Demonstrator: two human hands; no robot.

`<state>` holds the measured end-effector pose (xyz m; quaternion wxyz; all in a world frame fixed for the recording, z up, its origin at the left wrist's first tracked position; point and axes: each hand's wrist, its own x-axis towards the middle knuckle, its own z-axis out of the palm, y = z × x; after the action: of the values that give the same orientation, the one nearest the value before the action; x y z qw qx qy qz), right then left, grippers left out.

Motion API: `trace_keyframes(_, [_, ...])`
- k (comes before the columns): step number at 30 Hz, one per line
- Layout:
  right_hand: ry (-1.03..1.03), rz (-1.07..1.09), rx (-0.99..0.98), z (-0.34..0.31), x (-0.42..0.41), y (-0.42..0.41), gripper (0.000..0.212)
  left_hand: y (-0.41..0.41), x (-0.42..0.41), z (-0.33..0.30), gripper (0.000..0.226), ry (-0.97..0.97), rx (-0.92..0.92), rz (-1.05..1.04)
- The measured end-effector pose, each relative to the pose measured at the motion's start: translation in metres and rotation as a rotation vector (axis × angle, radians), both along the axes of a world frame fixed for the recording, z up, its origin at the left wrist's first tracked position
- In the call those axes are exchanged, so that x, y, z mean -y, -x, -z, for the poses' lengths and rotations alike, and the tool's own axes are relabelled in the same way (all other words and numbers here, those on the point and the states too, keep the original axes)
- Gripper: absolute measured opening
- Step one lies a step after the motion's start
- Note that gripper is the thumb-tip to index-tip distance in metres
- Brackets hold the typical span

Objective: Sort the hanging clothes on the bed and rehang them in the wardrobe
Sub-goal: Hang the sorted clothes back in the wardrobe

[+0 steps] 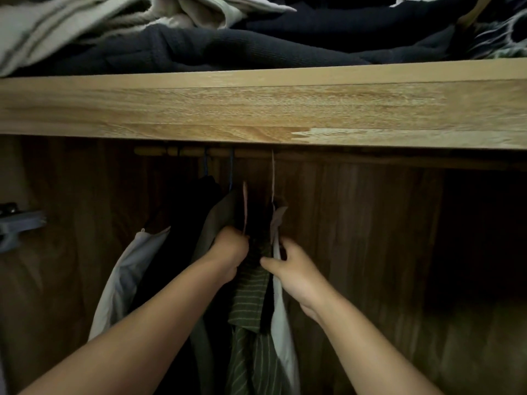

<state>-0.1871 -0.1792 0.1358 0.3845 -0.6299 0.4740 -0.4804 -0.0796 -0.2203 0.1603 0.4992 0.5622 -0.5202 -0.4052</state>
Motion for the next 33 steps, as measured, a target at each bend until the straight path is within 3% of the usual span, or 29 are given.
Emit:
trace_keyframes(9, [0.043, 0.052, 0.055, -0.005, -0.006, 0.012, 0.035, -0.001, -0.005, -0.021, 0.031, 0.177, -0.105, -0.037])
trace_keyframes(13, [0.030, 0.066, 0.073, -0.003, -0.004, 0.015, 0.034, -0.002, -0.009, -0.036, 0.020, 0.269, -0.100, -0.016])
trace_keyframes(16, [0.032, 0.066, 0.057, -0.002, -0.002, 0.015, 0.038, -0.003, -0.003, -0.051, 0.029, 0.324, -0.117, -0.054])
trace_keyframes(19, [0.037, 0.072, 0.056, 0.000, 0.001, 0.015, 0.038, -0.002, 0.007, -0.059, 0.019, 0.317, -0.132, -0.054])
trace_keyframes(23, [0.036, 0.078, 0.054, -0.001, 0.002, 0.015, 0.038, -0.001, 0.011, -0.056, 0.026, 0.290, -0.133, -0.010])
trace_keyframes(27, [0.033, 0.077, 0.078, 0.000, 0.002, 0.016, 0.037, -0.005, 0.015, -0.048, 0.015, 0.349, -0.133, -0.033])
trace_keyframes(33, [0.046, 0.075, 0.058, -0.001, 0.002, 0.017, 0.036, -0.001, 0.028, -0.044, 0.016, 0.329, -0.088, -0.055])
